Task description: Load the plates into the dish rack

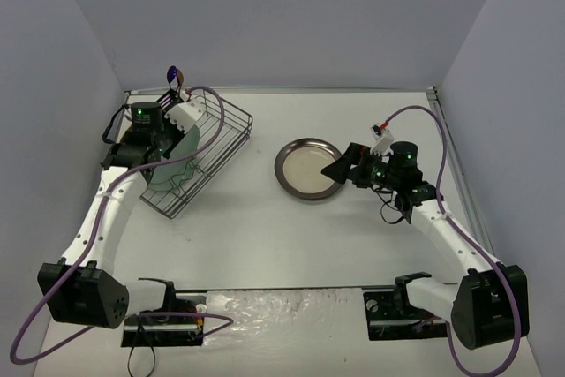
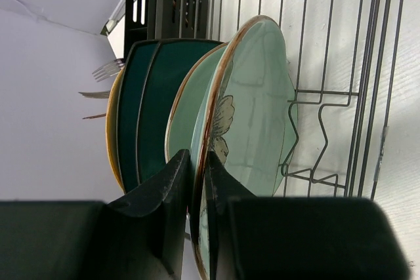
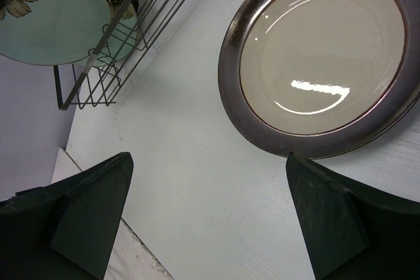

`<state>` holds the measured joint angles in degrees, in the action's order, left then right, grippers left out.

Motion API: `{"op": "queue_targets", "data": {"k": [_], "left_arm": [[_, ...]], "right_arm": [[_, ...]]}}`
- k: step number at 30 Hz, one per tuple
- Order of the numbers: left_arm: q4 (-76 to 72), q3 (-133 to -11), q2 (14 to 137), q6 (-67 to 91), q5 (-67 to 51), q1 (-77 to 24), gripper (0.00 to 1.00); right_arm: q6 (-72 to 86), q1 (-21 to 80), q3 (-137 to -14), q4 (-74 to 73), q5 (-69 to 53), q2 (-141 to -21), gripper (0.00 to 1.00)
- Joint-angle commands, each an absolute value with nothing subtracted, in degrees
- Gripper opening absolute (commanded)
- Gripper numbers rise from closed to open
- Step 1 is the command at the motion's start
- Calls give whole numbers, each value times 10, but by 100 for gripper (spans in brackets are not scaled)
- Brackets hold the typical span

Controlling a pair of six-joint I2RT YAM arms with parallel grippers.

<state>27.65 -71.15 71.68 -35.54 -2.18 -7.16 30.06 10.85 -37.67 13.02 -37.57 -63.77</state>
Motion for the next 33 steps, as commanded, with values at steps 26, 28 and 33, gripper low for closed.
{"op": "queue_targets", "data": {"k": [26,28,33], "left_arm": [[119,-639,696,-349,-55,-32,27],[111,-630,696,-347,-52,-31,34],[91,-624,691,-331,-43,-31,53]], "right_arm": [[345,106,-341,237,-346,-684,97],[347,106,-341,242,-344,-696,96],[351,106,-337,251,-327,-710,96]]}}
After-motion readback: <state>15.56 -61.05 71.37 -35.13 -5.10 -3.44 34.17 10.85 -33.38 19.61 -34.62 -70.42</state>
